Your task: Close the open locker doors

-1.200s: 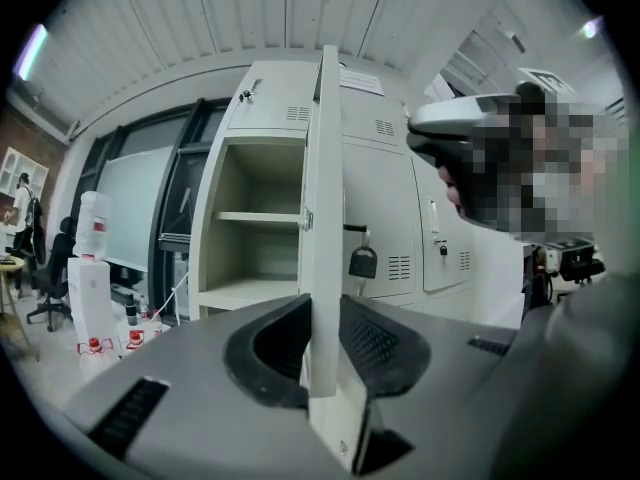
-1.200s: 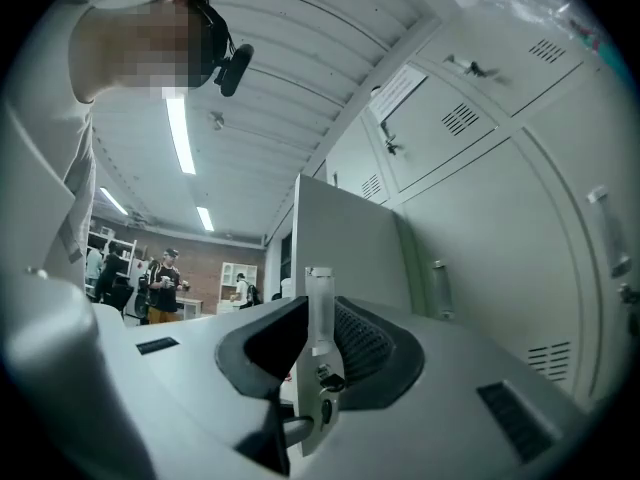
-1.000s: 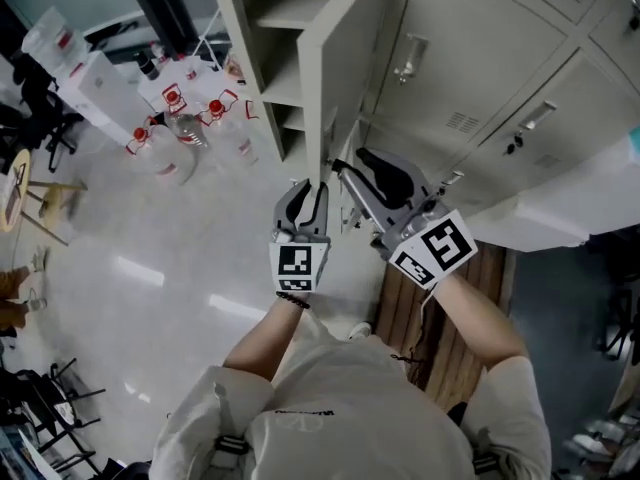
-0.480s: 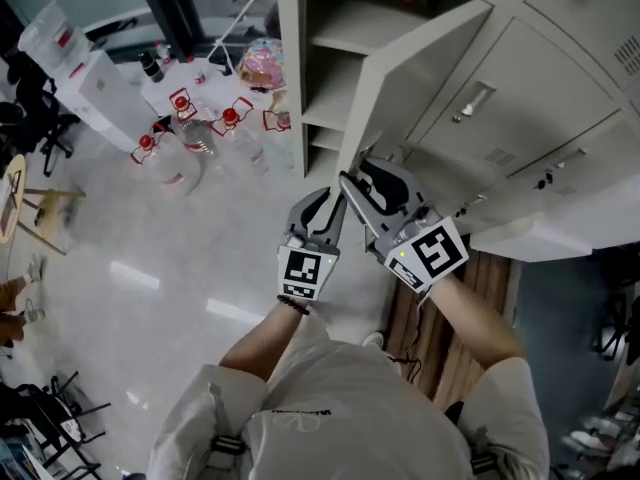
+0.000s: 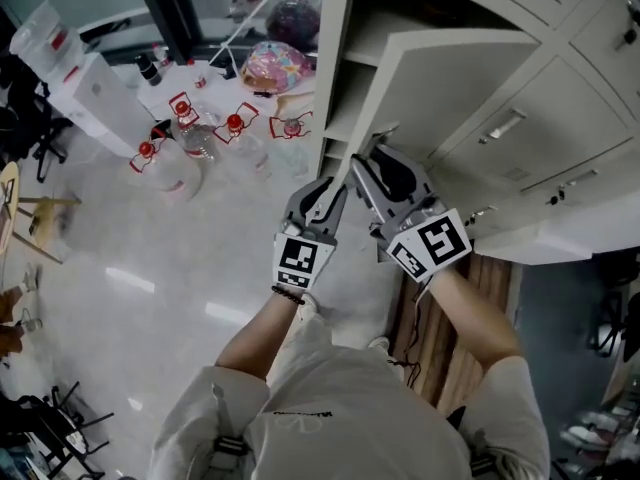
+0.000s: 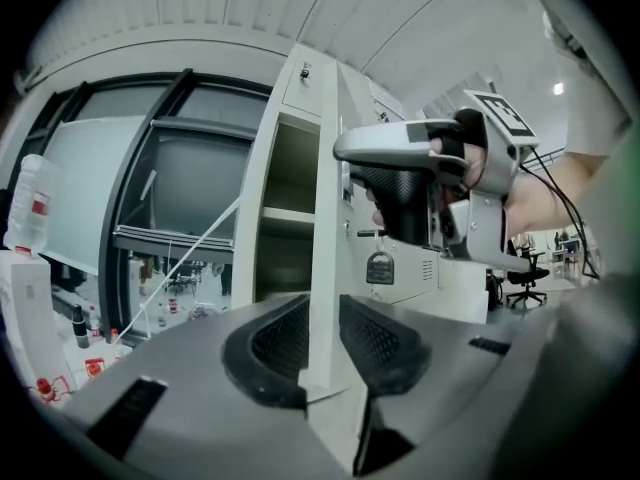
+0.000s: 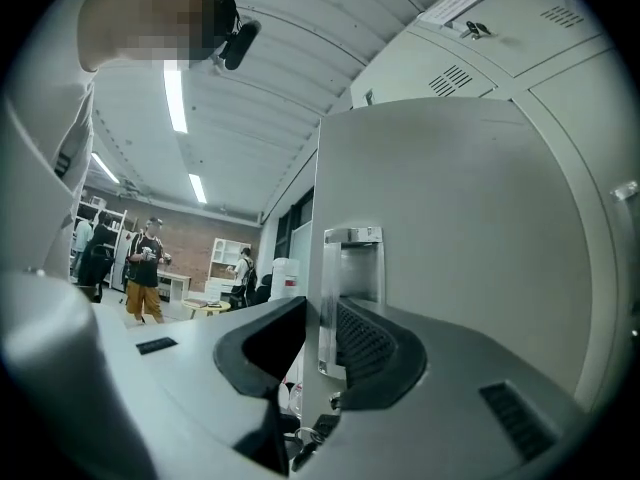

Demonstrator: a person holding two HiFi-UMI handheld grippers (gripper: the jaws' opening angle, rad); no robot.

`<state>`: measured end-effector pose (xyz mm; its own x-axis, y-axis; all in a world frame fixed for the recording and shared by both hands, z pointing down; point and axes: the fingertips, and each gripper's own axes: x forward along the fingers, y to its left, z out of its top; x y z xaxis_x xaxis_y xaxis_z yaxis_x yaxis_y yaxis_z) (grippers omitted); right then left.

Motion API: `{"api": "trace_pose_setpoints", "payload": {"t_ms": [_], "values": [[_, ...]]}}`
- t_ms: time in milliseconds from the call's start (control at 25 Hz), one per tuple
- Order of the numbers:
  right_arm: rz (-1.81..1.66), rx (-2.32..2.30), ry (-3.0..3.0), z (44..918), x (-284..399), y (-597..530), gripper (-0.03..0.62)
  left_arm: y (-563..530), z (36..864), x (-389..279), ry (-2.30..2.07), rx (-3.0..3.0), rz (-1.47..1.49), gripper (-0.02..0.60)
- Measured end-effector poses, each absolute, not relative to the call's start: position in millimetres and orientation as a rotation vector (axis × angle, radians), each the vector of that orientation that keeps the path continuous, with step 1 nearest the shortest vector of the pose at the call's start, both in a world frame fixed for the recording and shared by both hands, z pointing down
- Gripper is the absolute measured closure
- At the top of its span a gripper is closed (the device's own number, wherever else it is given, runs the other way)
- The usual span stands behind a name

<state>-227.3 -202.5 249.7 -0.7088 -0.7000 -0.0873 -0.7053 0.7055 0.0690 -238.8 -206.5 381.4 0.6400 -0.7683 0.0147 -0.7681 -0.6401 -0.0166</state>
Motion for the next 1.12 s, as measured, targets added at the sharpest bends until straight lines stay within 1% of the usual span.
{"api": "trace_pose_setpoints", "payload": {"t_ms": [200, 320, 360, 600, 760, 1120], "values": [[0.143, -1.252, 2.813, 248.8, -236.1, -241.7, 0.497, -226.7, 377.7, -259.9, 1.366, -2.803, 0.012, 0.509], [0.136, -1.293, 2.788, 249.1, -238.4, -260.9, 0.507, -241.0, 367.9, -256.0, 1.319, -2.772, 0.017, 0.525], [0.131, -1.305, 2.778, 249.2, -239.2, -267.2, 0.525, -246.7, 364.5, -254.5, 1.307, -2.764, 0.022, 0.535], [0.133, -1.395, 2.723, 248.8, -243.3, -303.5, 0.539, -289.0, 350.7, -243.3, 1.271, -2.745, 0.052, 0.571], [0.125, -1.441, 2.693, 248.4, -241.9, -319.6, 0.549, -312.7, 349.0, -237.8, 1.279, -2.755, 0.055, 0.575], [0.114, -1.590, 2.623, 247.7, -238.5, -344.8, 0.549, -344.2, 348.8, -234.1, 1.314, -2.752, 0.082, 0.577]]}}
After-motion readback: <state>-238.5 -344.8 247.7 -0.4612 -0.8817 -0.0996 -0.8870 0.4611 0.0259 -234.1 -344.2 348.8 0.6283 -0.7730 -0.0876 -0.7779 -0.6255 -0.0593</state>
